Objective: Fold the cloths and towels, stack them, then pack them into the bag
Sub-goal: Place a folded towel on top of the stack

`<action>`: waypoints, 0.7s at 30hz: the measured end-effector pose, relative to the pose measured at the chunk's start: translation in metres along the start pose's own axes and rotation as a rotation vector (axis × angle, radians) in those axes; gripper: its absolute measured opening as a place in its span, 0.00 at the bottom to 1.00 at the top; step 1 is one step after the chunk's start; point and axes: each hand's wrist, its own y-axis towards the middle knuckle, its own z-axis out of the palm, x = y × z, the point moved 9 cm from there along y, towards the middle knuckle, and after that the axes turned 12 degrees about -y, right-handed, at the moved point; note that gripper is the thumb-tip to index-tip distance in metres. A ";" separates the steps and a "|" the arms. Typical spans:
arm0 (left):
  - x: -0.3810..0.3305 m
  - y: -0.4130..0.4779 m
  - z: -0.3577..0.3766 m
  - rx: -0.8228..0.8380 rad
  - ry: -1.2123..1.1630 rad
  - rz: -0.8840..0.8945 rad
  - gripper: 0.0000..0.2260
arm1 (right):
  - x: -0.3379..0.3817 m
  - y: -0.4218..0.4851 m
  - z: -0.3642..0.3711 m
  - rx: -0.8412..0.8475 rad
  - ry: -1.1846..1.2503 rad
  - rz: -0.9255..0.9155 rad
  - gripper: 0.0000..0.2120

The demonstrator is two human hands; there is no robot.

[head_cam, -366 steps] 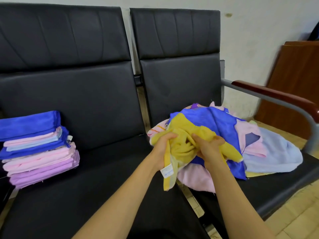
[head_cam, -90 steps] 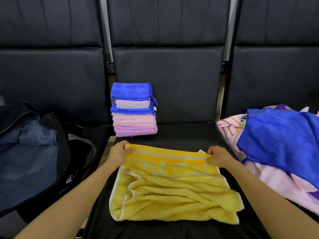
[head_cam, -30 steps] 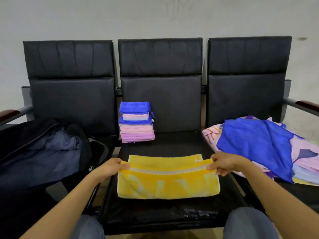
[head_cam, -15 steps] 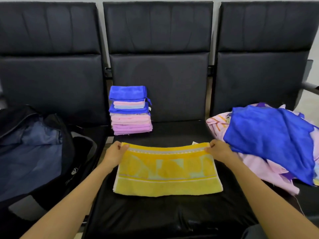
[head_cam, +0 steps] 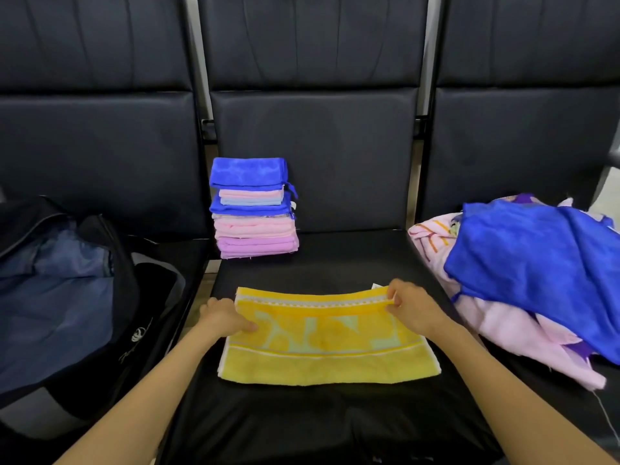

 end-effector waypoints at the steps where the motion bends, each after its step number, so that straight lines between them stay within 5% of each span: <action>1: -0.003 -0.004 0.000 -0.005 0.049 0.008 0.27 | 0.008 -0.004 0.008 0.088 -0.009 -0.052 0.07; 4: -0.015 -0.010 0.002 -0.073 -0.098 0.112 0.20 | 0.024 -0.018 0.037 0.335 -0.117 -0.164 0.16; 7: -0.025 -0.022 -0.008 -0.165 -0.395 0.247 0.17 | 0.028 -0.020 0.042 0.352 -0.116 -0.179 0.25; 10: -0.048 -0.033 -0.017 -0.184 -0.343 0.398 0.18 | 0.030 -0.020 0.045 0.376 -0.112 -0.207 0.29; 15: -0.105 -0.056 -0.021 -0.040 -0.401 0.470 0.20 | 0.025 -0.017 0.034 0.348 -0.003 -0.174 0.22; 18: -0.158 -0.084 -0.004 0.097 -0.367 0.543 0.26 | -0.002 -0.006 0.021 0.292 0.238 0.017 0.10; 21: -0.204 -0.103 0.034 0.223 -0.356 0.593 0.27 | -0.025 -0.009 0.025 0.375 0.524 0.189 0.09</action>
